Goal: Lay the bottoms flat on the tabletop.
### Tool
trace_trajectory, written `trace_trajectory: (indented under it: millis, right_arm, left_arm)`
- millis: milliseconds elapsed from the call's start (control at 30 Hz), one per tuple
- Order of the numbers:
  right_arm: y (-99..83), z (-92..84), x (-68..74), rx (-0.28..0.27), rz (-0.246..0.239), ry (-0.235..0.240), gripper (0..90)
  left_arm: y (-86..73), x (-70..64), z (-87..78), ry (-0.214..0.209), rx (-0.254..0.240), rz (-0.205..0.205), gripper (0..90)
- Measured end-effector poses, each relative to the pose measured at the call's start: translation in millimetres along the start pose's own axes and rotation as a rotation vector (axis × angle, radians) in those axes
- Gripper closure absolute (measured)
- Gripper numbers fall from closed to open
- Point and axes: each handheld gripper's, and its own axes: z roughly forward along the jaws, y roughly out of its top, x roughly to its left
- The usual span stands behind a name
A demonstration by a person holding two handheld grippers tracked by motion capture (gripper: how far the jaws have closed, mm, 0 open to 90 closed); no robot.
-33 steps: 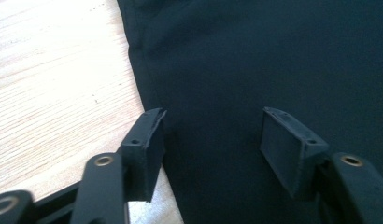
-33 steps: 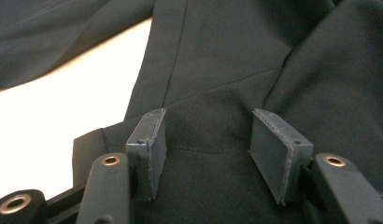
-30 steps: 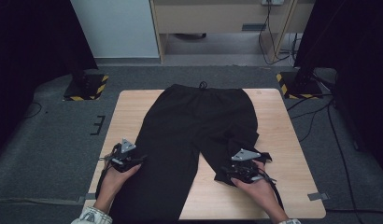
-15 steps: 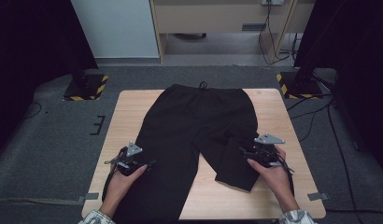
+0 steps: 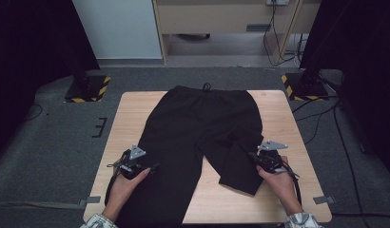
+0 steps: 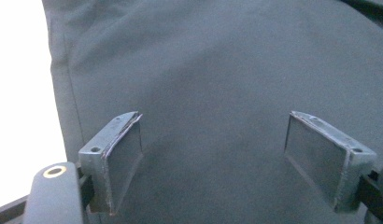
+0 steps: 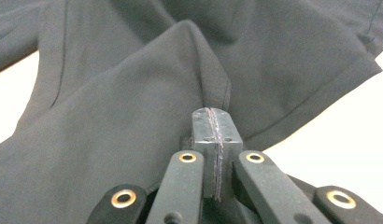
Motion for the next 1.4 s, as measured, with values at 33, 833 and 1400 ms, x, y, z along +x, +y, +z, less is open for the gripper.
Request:
trace_trajectory:
  millis: [33, 833, 1400]
  right_arm:
    - [-2.1, -2.2, 0.6, 0.003, -0.006, 0.004, 90.0]
    - [36.2, 36.3, -3.9, 0.04, 0.011, 0.026, 47.8]
    - [13.6, 4.6, 9.5, -0.001, -0.036, 0.146, 87.9]
  left_arm:
    - [0.0, 0.0, 0.0, 0.0, 0.0, 0.0, 18.4]
    - [0.7, -5.0, 6.4, -0.002, 0.012, 0.04, 18.2]
    - [2.0, -2.8, 5.9, 0.011, 0.006, 0.038, 18.2]
